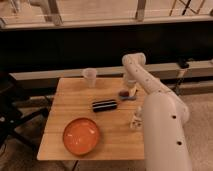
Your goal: Place the pepper on the white sponge
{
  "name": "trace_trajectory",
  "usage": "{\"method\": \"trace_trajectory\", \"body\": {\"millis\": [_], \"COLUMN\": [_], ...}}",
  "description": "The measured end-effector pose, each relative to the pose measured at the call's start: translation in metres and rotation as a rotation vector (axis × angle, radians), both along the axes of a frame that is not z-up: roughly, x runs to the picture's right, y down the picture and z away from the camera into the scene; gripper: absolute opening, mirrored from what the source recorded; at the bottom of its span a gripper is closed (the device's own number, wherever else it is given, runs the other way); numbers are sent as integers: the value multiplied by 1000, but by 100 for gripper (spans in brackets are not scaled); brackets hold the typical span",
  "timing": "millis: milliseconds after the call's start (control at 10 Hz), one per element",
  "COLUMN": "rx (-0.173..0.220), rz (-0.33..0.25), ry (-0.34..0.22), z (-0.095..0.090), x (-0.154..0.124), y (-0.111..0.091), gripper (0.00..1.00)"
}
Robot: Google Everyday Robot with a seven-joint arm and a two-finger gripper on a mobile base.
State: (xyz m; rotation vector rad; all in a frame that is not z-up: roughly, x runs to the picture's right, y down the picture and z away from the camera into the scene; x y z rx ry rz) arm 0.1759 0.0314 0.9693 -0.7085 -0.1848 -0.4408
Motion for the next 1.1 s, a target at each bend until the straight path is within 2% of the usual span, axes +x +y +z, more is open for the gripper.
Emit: {"method": "trace_trajectory", "body": {"millis": [700, 1100], "rx": [-3, 11], "rz": [2, 13], "ry": [-15, -37], "z": [-2, -7], "x": [-5, -4], "y": [-2, -6], "gripper": [80, 80]}}
